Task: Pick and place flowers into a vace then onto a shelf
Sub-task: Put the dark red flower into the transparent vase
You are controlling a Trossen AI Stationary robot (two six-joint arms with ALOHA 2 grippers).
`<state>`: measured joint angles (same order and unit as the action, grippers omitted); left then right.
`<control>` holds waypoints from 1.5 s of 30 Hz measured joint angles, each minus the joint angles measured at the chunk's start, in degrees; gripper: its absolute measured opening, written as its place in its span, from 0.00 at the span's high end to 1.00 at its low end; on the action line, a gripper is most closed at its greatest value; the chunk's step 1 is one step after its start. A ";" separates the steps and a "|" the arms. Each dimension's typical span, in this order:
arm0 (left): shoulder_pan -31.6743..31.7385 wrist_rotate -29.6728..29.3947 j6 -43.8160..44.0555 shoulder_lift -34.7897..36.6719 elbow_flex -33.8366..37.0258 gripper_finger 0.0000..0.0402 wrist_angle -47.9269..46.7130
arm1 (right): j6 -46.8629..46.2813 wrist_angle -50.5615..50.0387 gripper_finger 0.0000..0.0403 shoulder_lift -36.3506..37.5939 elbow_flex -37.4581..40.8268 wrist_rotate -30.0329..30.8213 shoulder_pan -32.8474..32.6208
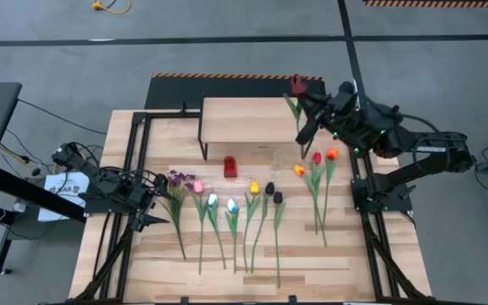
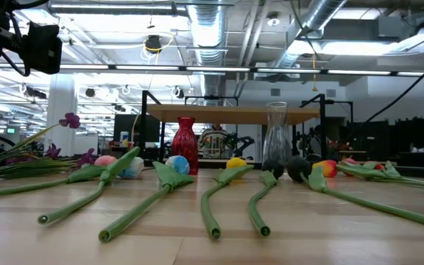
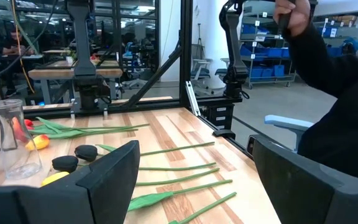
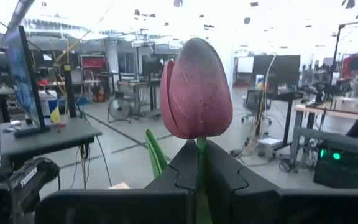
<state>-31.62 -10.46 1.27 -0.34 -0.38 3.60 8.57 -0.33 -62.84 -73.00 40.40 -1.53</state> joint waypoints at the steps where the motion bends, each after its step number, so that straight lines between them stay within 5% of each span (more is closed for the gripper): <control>1: 0.01 0.00 0.00 0.00 0.01 0.25 -0.01 | 0.06 -0.08 0.99 0.55 0.04 -0.83 0.69; 15: -0.01 0.01 -0.01 0.00 0.02 0.25 0.00 | -1.99 14.56 0.99 17.61 23.91 -8.05 3.60; 25: -0.01 0.00 0.01 0.00 0.00 0.25 -0.01 | -2.67 38.13 0.99 22.79 40.91 -18.71 3.55; 45: -0.01 0.01 0.01 0.00 0.01 0.25 -0.01 | 2.16 54.48 0.97 13.04 42.52 -19.51 5.40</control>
<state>-31.63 -10.46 1.28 -0.34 -0.37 3.60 10.74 54.16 -49.80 -30.48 20.89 3.87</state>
